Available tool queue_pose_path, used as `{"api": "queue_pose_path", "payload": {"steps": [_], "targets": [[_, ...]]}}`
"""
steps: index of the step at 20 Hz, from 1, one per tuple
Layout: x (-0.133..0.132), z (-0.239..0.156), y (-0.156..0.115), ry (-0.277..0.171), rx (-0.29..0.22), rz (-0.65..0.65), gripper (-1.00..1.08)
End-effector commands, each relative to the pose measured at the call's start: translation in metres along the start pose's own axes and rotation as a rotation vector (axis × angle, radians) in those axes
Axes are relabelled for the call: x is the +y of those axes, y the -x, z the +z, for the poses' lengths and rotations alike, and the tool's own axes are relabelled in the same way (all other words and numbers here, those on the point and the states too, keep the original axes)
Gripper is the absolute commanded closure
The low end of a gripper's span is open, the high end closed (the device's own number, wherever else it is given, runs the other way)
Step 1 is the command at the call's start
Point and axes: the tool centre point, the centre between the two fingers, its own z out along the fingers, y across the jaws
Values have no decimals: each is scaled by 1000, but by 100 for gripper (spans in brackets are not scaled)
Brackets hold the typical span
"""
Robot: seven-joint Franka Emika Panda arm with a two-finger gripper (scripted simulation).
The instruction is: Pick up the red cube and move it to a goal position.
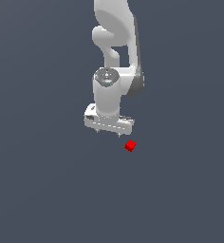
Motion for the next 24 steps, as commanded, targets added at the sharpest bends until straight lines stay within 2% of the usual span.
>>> {"api": "queue_pose_path", "payload": {"steps": [1,15,24], "targets": [[-11,12,5,0,-1,43,-92],[-80,80,21,-1,-7,297,-92],[-107,106,21,-2,-10,393,-92]]}}
